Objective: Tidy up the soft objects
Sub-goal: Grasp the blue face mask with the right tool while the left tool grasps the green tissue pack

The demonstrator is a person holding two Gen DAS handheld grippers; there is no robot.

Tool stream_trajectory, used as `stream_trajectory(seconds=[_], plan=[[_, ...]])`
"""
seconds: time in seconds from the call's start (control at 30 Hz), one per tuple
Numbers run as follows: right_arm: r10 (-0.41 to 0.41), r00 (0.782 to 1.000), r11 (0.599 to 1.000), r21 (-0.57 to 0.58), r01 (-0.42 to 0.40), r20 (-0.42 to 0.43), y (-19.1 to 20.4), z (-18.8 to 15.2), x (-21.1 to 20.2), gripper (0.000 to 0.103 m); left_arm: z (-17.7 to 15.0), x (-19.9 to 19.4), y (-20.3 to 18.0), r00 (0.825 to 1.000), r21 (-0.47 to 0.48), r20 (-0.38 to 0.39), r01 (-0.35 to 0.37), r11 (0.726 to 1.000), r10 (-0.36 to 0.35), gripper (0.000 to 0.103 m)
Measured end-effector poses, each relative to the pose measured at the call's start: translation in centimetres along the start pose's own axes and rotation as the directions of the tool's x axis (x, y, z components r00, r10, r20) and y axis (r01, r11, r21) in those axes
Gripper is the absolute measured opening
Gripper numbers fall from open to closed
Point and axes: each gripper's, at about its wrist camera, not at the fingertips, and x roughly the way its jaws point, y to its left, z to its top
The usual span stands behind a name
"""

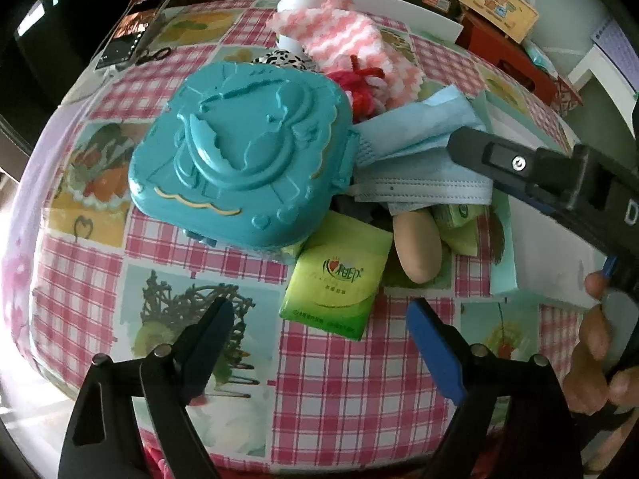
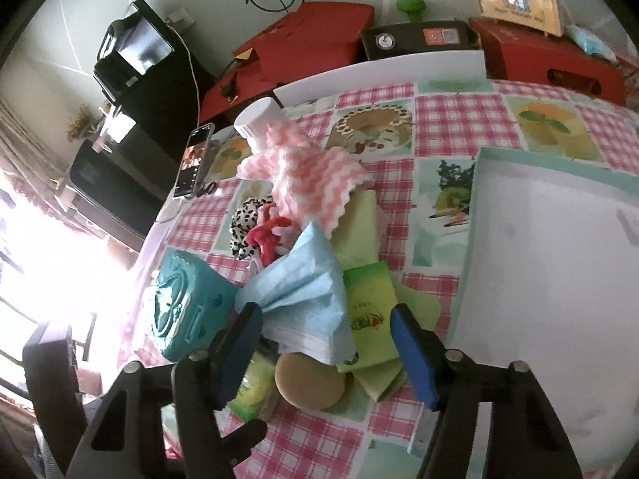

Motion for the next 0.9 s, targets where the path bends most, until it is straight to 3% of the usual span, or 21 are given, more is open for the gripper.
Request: stream_trajectory(seconds=[0.03, 0.1, 0.3, 0.47, 0.73, 0.9], plan=[[0.011, 1.0, 1.0, -0.003, -0.012, -0.004, 0.1, 0.0, 0.2, 0.058, 0.1, 0.1, 0.1, 1.0, -0.003, -0.001, 0.004, 1.0, -0.004, 0.088], [0.016, 1.0, 1.0, -0.023, -0.016, -0.009, 0.3, -0.1, 0.4, 0.056, 0.3, 0.5, 0.1, 1.0, -0.005, -0.007, 0.008, 1.0, -0.008, 0.073], [0.022, 1.0, 0.998, -0.054, -0.023, -0.014, 0.4, -0.2, 0.8, 0.037, 0.7, 1.9, 0.1, 0.999, -0.027, -0.041, 0.034, 0.999, -0.035, 0.055], [0.019, 1.0, 0.998, -0.06, -0.02, -0.023, 0.4, -0.4, 1.3, 0.025, 0.9, 2.3, 0.4, 0.998, -0.034, -0.041, 0.04, 0.999, -0.042, 0.055], [0.047, 0.999, 0.998, -0.045, -0.048, -0.025, -0.1, -0.4, 1.3, 0.025, 0.8, 2.4, -0.3, 0.999, -0.022, -0.038, 0.022, 1.0, -0.023, 0.054], [0.062, 0.998, 0.997, -0.032, -0.063, -0.032, -0.4, -0.5, 1.4, 0.018, 0.6, 2.4, -0.5, 0.999, -0.019, -0.035, 0.012, 1.0, -0.012, 0.054]])
